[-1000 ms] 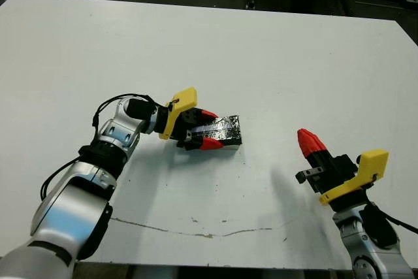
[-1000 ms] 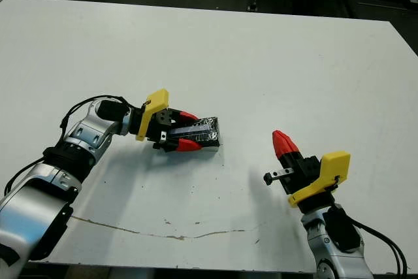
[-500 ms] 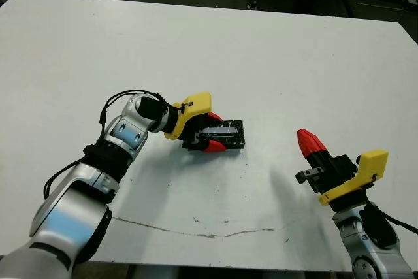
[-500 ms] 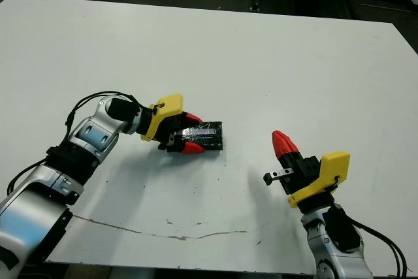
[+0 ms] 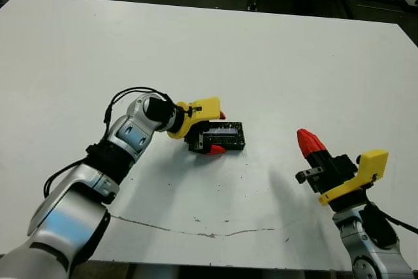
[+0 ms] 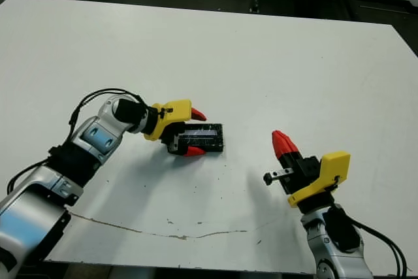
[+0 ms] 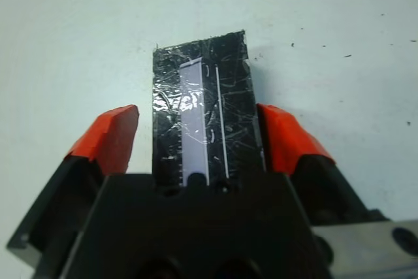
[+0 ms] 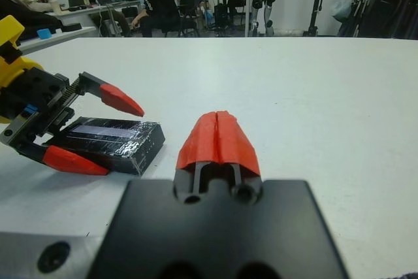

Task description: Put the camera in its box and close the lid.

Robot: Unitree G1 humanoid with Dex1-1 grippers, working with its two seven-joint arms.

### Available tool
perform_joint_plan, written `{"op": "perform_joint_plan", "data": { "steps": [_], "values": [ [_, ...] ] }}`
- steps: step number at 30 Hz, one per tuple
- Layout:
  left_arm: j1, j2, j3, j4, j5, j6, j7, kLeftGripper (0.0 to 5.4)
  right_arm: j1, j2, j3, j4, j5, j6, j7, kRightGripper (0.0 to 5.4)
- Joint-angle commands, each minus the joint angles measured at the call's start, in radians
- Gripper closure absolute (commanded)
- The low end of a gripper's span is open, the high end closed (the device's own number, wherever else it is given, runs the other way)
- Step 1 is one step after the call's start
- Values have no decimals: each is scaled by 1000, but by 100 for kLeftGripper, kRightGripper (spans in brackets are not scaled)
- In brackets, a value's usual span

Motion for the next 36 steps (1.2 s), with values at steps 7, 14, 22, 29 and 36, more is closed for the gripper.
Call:
{"op": "perform_joint_plan", "data": {
  "steps": [7, 14, 22, 29, 36],
  "values": [
    [89, -19, -20, 172, 13, -65, 37, 1, 8, -11, -3, -5, 2, 21, -11, 540],
    [136, 34, 16, 116, -30, -69, 12, 1, 12, -12, -2, -6, 0, 13, -6, 540],
    [220, 152, 97, -27, -138, -30, -44, 1, 14, -10, -3, -3, 8, 13, -3, 540],
    [254, 269, 201, -68, -223, 60, -75, 1, 11, -13, -1, 3, 6, 9, 4, 540],
    [252, 342, 267, -53, -231, 62, -57, 1, 13, -15, 2, -3, -2, 13, -2, 540]
  ]
}}
